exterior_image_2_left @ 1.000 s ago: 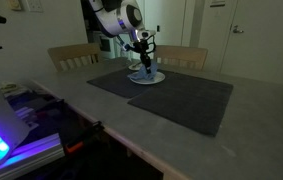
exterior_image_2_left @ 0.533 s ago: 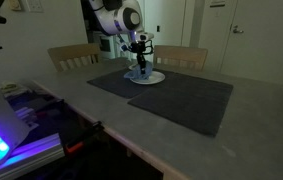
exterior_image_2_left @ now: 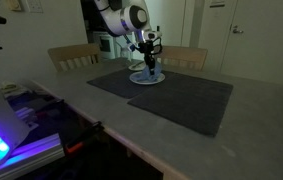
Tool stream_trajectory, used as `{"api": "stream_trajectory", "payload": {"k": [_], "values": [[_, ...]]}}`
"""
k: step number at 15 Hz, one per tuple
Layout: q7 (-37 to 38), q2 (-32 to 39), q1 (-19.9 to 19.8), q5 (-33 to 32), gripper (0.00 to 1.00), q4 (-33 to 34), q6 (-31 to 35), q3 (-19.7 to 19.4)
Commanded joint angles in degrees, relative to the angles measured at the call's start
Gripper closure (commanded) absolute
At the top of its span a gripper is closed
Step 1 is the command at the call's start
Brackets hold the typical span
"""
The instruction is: Pick up the towel and clean the bigger plate
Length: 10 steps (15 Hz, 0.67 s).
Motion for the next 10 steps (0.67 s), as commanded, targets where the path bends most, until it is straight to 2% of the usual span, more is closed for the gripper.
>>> {"api": "stream_trajectory", "payload": {"k": [1,3,10], "values": [[1.03,0.12,2.48,-4.28,0.97,-0.47,2.53,-4.11],[1.37,-0.01,2.69,-4.80,0.97,-0.54,2.30,-4.52],[-1.77,0.10,-0.37,3.12,0.97,-0.07,-6.41,3.73]]}}
